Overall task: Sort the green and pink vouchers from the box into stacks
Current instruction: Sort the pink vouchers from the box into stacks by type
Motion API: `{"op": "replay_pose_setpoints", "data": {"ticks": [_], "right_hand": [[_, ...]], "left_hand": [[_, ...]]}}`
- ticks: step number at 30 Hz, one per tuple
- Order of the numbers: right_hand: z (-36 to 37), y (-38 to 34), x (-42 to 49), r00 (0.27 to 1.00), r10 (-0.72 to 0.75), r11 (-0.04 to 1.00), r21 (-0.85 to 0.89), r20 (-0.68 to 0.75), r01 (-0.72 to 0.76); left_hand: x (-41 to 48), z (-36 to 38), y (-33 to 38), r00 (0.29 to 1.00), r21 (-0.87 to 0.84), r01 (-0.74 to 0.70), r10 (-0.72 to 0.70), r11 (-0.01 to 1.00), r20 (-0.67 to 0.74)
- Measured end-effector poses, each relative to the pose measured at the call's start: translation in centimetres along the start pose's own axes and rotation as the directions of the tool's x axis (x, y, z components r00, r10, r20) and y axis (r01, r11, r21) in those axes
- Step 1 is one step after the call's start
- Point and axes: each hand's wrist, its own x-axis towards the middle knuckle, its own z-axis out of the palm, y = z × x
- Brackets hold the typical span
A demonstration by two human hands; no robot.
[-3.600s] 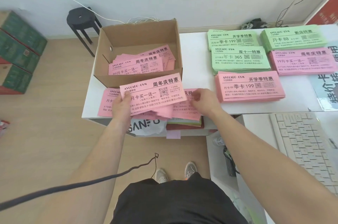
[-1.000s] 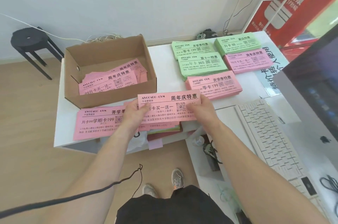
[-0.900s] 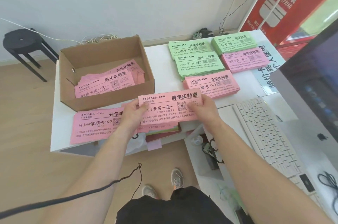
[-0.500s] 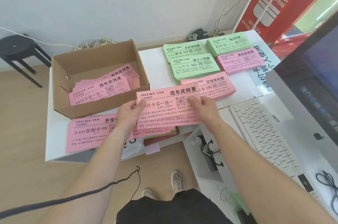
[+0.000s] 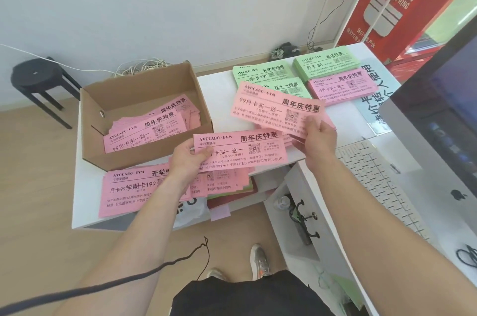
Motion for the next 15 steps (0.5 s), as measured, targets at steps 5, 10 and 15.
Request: {"op": "replay_pose_setpoints", "data": {"ticks": [5, 10, 15], "right_hand": [[-0.2, -0.3, 0.4, 0.995, 0.044, 0.999, 0.023, 0.088, -0.047], [-0.7, 0.7, 0.1, 0.981, 0.069, 0.992, -0.118, 0.183, -0.047], [-1.1, 1.3, 0.3, 0.968, 0.051, 0.989, -0.144, 0.247, -0.015]], "left_hand": [[0.0, 0.6, 0.5, 1.0, -0.018, -0.011, 0.011, 1.0, 0.001], [0.2, 1.4, 1.2, 0.999, 0.01, -0.039, 0.039, 0.999, 0.035], [0.6, 2.4, 2.4, 0.997, -0.005, -0.042, 0.042, 0.999, 0.063]]}}
